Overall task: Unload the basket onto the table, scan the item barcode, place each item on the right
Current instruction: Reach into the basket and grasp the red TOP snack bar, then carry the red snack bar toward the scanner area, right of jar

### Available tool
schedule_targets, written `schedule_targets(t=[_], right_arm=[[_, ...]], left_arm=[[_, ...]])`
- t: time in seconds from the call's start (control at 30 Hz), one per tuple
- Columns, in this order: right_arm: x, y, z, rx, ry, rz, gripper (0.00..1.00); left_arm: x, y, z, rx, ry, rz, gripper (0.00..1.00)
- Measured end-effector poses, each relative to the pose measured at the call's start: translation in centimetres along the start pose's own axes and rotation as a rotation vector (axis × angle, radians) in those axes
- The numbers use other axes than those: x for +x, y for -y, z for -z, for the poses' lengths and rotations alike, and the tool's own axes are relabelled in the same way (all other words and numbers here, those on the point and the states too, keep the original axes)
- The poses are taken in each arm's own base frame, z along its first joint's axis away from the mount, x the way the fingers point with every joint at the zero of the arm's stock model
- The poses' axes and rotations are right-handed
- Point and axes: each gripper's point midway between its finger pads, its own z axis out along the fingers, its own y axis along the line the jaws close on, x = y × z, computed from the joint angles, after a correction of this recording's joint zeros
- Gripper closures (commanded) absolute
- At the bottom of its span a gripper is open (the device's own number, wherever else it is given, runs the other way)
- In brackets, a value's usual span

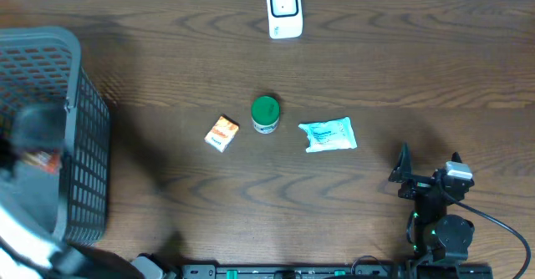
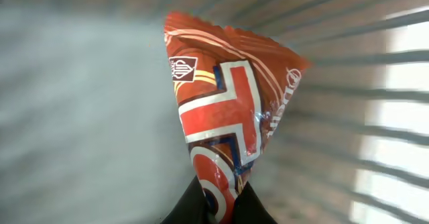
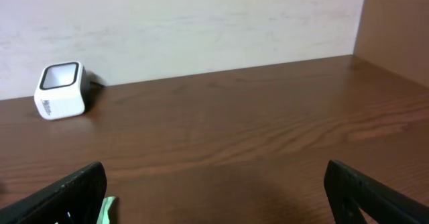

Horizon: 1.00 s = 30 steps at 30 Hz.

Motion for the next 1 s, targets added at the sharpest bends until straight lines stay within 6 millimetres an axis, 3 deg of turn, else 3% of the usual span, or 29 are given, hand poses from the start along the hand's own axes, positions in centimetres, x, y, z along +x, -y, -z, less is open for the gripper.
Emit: schedule_targets(t=[0.13,0.23,0.33,0.47,0.63,0.8,1.0], right_arm=[[0.0,0.0,0.0,0.000,0.000,0.000,0.01],[0.0,0.0,0.0,0.000,0.000,0.000,0.01],[0.0,0.0,0.0,0.000,0.000,0.000,0.01],[0.0,0.0,0.0,0.000,0.001,0.000,0.01],[0.0,0.0,0.0,-0.001,0.000,0.000,0.01],[0.0,0.0,0.0,0.000,0.000,0.000,0.01],[0.0,0.0,0.0,0.000,0.000,0.000,0.01]], left_arm=[[-3.1,6.2,9.9,0.239,0.194,-0.047,0.93],[-2.9,7.9,14.6,0.346,0.247,-0.073,0.93],[-0.2,8.9,16.8,0.423,0.189,-0.119,0.93],[6.7,10.0,17.1,0.493,-0.062,-0.224,0.92],[18.9,11.5,18.5,0.628,-0.477,-0.525,0.93],[29.8,9.7,19.1,0.673,-0.781,-0.874,0.92],[42.2,6.3,16.3,0.548,-0.918,-1.215,0.92]])
